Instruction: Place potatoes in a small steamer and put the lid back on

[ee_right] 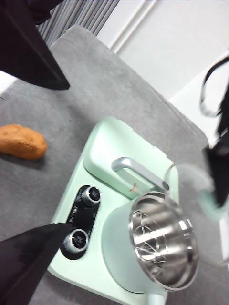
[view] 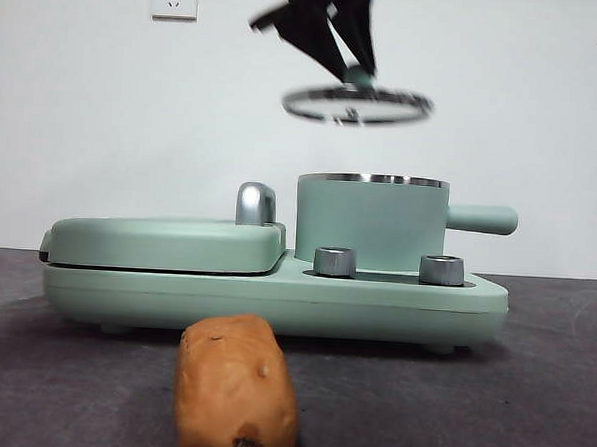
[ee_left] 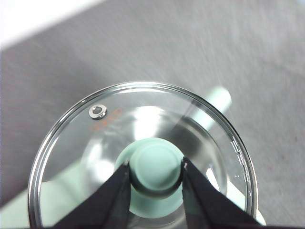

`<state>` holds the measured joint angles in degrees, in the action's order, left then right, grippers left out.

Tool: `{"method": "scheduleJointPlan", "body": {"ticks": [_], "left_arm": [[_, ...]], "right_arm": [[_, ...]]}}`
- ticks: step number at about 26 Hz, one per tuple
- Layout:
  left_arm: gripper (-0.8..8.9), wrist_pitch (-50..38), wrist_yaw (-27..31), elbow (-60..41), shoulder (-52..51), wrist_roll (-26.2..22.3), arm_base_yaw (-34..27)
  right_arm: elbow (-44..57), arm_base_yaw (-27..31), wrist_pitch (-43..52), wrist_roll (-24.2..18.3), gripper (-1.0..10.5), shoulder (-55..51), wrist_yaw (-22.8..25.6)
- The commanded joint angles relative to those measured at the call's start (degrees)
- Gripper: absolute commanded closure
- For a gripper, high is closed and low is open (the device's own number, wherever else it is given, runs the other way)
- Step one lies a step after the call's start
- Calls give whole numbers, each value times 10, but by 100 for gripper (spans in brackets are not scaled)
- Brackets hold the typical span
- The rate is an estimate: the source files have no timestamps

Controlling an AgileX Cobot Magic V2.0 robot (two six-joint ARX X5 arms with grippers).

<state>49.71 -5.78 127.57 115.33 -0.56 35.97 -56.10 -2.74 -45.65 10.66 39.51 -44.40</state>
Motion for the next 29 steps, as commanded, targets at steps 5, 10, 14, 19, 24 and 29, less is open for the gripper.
{"method": "scheduleJointPlan", "body": {"ticks": [5, 10, 14, 19, 24, 29], "left_arm": [[809, 38, 1, 24, -100, -16, -71], [809, 61, 1, 24, -142, -17, -117], [809, 72, 1, 24, -160, -18, -144], [809, 90, 1, 24, -169, -18, -176], [809, 101, 1, 24, -169, -18, -200], [809, 100, 1, 24, -169, -18, -211]], "right_arm": [[-9, -220, 16, 70, 501, 73, 188], [-9, -401, 64, 139, 500, 177, 327], [-10, -480, 90, 184, 500, 264, 361], [-16, -541, 104, 231, 501, 374, 379], [-44, -574, 105, 236, 501, 474, 384], [-76, -590, 103, 235, 501, 552, 389]]}}
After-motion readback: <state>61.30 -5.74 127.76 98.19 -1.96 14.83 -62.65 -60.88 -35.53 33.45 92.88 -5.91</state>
